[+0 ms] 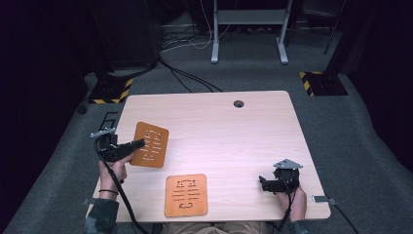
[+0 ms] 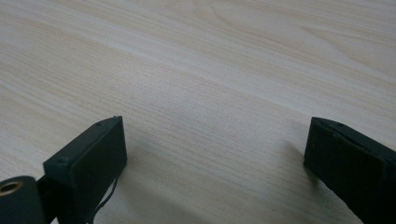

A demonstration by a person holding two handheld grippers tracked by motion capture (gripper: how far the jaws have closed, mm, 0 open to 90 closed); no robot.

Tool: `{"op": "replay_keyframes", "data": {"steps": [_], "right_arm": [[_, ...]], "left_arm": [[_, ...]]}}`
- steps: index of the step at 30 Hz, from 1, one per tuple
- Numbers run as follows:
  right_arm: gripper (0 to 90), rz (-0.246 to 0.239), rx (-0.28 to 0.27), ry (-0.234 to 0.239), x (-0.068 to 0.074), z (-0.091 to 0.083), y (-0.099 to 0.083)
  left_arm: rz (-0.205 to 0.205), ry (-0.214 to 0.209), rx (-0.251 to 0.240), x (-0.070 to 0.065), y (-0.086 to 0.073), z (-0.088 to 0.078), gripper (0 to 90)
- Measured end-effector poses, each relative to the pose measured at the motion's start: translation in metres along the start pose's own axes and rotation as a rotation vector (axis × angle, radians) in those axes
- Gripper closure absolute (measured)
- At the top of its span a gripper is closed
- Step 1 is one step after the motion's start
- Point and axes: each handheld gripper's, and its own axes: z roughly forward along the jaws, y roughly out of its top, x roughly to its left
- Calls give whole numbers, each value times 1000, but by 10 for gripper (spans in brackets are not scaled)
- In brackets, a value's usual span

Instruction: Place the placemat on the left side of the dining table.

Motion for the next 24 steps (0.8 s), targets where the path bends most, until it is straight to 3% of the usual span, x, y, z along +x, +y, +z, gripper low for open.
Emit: {"op": "replay_keyframes", "data": {"steps": [24], "right_arm": [[47,7,-2,-9,0,0,0]], "left_arm": [[-83,133,119,48,17,25,859]]}}
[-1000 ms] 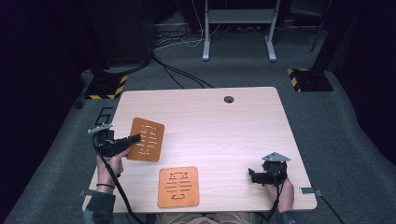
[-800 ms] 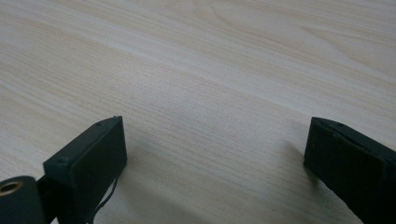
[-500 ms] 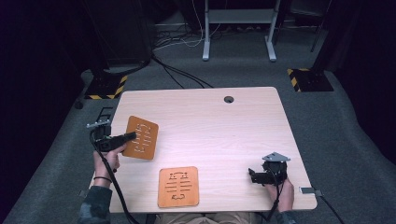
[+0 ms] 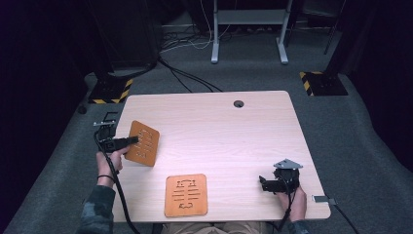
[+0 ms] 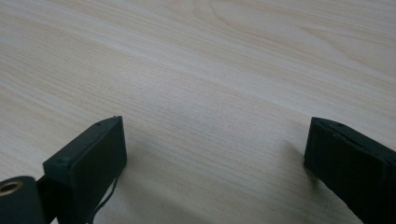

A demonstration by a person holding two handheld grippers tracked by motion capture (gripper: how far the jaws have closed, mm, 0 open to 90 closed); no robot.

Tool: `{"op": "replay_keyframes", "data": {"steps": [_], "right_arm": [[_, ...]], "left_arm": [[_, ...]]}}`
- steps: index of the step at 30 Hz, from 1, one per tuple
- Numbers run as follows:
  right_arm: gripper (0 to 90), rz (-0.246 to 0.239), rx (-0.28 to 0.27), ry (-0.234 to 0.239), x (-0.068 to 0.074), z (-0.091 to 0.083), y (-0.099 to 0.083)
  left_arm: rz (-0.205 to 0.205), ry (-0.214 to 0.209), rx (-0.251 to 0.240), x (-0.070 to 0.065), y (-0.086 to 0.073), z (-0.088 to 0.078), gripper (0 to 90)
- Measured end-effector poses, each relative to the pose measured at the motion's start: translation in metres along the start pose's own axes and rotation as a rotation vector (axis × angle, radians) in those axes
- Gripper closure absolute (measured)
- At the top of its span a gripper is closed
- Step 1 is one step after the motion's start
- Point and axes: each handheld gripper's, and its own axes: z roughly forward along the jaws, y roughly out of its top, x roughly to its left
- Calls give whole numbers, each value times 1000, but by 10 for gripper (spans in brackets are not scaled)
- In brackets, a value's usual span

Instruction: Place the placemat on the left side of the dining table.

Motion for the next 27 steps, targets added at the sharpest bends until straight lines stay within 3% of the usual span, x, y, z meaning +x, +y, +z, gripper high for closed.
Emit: {"op": "replay_keyframes", "data": {"steps": [4,9,13,22,27], "right_arm": [[47,0,0,0,0,0,0],[47,0,0,0,0,0,0],[47,-1,0,0,0,0,0],[47,-6,2,4,0,0,0],[47,-4,1,2,0,0,0]], "left_arm": [[-21,-3,6,4,3,2,856],[-25,59,28,9,9,8,830],[-7,94,52,16,12,12,808],[14,94,44,25,16,19,793],[43,137,55,26,18,21,748]]}}
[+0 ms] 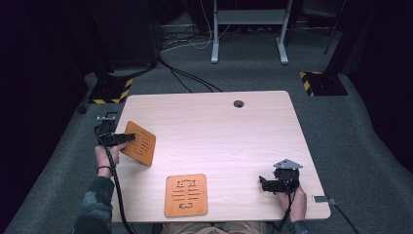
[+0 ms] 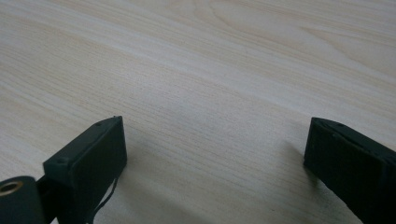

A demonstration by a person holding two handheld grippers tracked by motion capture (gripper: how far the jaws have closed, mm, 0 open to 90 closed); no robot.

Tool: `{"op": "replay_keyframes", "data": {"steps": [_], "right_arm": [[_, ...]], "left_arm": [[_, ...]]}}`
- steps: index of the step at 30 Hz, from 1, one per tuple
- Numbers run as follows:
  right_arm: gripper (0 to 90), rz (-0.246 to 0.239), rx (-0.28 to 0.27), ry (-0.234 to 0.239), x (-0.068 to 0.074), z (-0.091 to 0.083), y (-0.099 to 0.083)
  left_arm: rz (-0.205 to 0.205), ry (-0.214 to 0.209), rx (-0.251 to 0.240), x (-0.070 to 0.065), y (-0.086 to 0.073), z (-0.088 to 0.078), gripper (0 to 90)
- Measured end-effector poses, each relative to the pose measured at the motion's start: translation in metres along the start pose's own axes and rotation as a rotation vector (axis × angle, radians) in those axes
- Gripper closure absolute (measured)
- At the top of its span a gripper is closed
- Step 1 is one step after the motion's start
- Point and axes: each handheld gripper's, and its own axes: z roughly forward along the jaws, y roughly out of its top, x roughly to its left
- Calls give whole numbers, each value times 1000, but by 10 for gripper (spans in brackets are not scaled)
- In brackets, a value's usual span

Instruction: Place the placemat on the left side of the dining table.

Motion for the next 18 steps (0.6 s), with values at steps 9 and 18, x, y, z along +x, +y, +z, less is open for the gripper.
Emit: {"op": "replay_keyframes", "data": {"steps": [9,18], "right_arm": [[47,-3,1,2,0,0,0],[47,-2,1,2,0,0,0]], "left_arm": [[49,65,24,3,-1,4,661],[62,95,31,9,-4,9,585]]}}
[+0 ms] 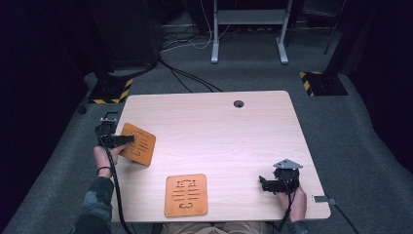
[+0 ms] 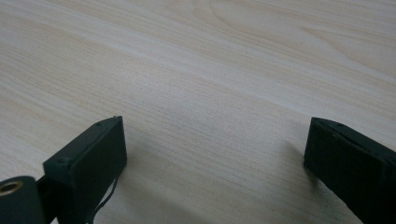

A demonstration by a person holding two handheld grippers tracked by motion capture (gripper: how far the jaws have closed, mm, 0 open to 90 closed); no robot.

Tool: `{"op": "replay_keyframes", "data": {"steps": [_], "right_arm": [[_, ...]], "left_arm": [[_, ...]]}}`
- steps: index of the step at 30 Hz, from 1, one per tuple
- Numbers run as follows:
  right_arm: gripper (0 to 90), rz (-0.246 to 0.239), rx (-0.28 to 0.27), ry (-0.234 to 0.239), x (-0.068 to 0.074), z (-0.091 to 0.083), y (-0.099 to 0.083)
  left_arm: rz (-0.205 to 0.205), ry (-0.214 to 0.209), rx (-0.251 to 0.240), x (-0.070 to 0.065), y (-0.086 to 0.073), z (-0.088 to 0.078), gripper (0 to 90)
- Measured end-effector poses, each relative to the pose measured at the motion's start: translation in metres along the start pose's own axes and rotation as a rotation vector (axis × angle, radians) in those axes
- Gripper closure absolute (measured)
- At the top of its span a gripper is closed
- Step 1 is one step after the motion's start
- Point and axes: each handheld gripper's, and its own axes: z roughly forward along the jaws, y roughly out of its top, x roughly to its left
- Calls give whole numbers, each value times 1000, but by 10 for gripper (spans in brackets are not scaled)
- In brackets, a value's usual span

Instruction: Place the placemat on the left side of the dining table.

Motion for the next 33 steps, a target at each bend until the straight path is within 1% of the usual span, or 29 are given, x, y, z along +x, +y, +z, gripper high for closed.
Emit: {"op": "replay_keyframes", "data": {"steps": [3,5,6,8,9,10,11,16,17,19,21,22,24,26,30,33], "right_arm": [[47,0,0,0,0,0,0],[47,0,0,0,0,0,0],[47,0,0,0,0,0,0],[47,-1,-1,0,0,0,0],[48,0,0,0,0,0,0],[47,0,0,0,0,0,0],[48,0,0,0,0,0,0],[48,-1,-1,-1,0,0,0],[48,0,0,0,0,0,0],[48,-1,-1,0,0,0,0],[48,0,-1,0,0,0,0],[48,-1,-1,-1,0,0,0],[48,-1,-1,0,0,0,0],[48,-1,-1,0,0,0,0],[48,-1,-1,0,0,0,0],[48,-1,-1,0,0,0,0]], "left_arm": [[-1,7,6,1,-1,1,559],[-8,4,5,3,-2,2,552],[-23,3,1,4,-3,4,548],[-20,3,8,6,-3,4,539],[-34,9,0,6,-4,5,534],[-26,12,2,7,-4,6,526],[-28,17,8,7,-4,6,519],[-27,19,10,9,-4,8,498],[-36,21,5,9,-5,9,498],[-39,22,17,10,-5,10,484],[-41,25,16,10,-5,11,469],[-39,40,18,10,-6,12,459],[-41,47,7,9,-7,13,448],[-50,55,11,9,-7,14,440],[-59,50,1,10,-8,16,431],[-60,54,15,11,-9,16,418]]}}
